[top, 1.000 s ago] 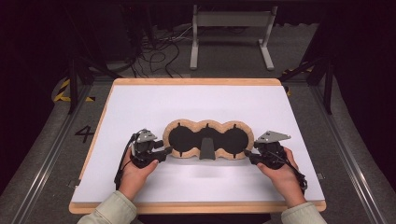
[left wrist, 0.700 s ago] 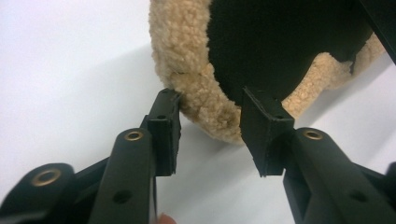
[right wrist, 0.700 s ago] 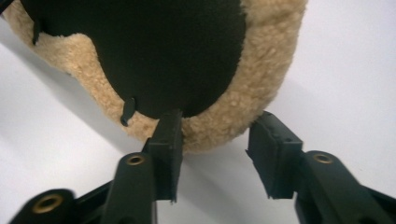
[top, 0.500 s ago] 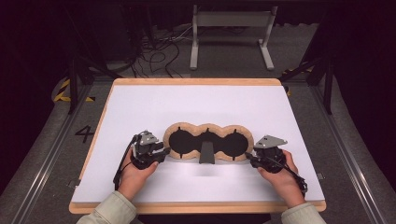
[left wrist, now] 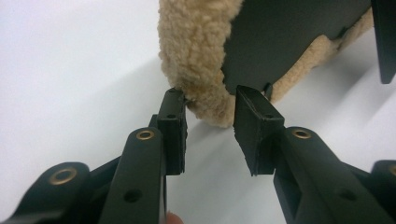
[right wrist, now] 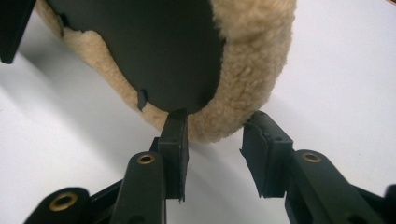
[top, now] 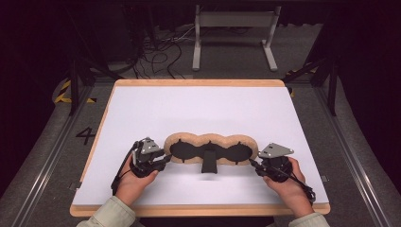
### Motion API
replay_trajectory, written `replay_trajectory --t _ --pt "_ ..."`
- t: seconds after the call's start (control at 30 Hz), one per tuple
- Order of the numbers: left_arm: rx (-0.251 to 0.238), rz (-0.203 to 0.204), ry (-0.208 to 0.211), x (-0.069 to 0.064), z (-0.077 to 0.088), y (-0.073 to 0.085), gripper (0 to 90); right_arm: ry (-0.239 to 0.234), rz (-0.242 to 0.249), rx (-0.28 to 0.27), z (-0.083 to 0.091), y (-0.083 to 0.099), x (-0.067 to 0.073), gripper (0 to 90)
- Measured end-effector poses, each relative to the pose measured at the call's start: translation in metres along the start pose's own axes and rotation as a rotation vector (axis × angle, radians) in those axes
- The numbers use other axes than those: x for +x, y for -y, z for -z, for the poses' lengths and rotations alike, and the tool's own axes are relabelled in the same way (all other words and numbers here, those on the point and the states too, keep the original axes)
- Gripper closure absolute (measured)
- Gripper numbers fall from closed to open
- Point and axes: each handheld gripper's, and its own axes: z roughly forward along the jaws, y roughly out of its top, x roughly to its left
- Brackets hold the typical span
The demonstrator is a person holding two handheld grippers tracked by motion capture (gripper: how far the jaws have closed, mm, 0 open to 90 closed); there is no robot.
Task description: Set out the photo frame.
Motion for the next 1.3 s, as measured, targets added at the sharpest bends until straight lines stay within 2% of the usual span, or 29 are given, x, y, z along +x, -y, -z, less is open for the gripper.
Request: replay_trajectory --t 0.3,0.4,0.47,0.6,0.7,0.73,0.83,1.03,1.17,1.3 --pt "0.051 -0.064 0.014 -0.003 0.007 0.003 68.4 -0.028 0.026 0.008 0.010 0.005 0.005 61.0" --pt "0.063 -0.068 0.041 -0.003 0.007 0.005 69.1 -0.040 0.035 0.019 0.013 0.005 0.006 61.0" --pt "0.093 -0.076 0.068 -0.003 0.006 0.006 66.9 -0.050 0.044 0.036 0.015 0.005 0.008 60.2" --pt "0.110 -0.109 0.068 -0.005 0.006 0.005 64.8 -0.056 0.054 0.055 0.017 0.005 0.010 58.4" --pt "0.103 -0.102 0.086 -0.003 0.006 0.005 64.4 -0.062 0.050 0.058 0.017 0.005 0.009 57.9" --pt "0.103 -0.093 0.100 -0.002 0.007 0.005 63.4 -0.080 0.034 0.053 0.018 0.005 0.007 56.3" --pt "0.089 -0.092 0.102 0.000 0.008 0.006 64.0 -0.091 0.032 0.055 0.018 0.005 0.007 54.8" --pt "0.098 -0.104 0.113 0.003 0.013 0.006 68.5 -0.085 0.031 0.064 0.024 0.003 0.005 56.6" --pt "0.091 -0.102 0.120 0.007 0.019 0.009 73.1 -0.088 0.036 0.069 0.029 0.003 0.003 61.5" --pt "0.084 -0.073 0.124 0.015 0.022 0.010 75.2 -0.070 0.039 0.072 0.033 0.005 0.001 73.0"
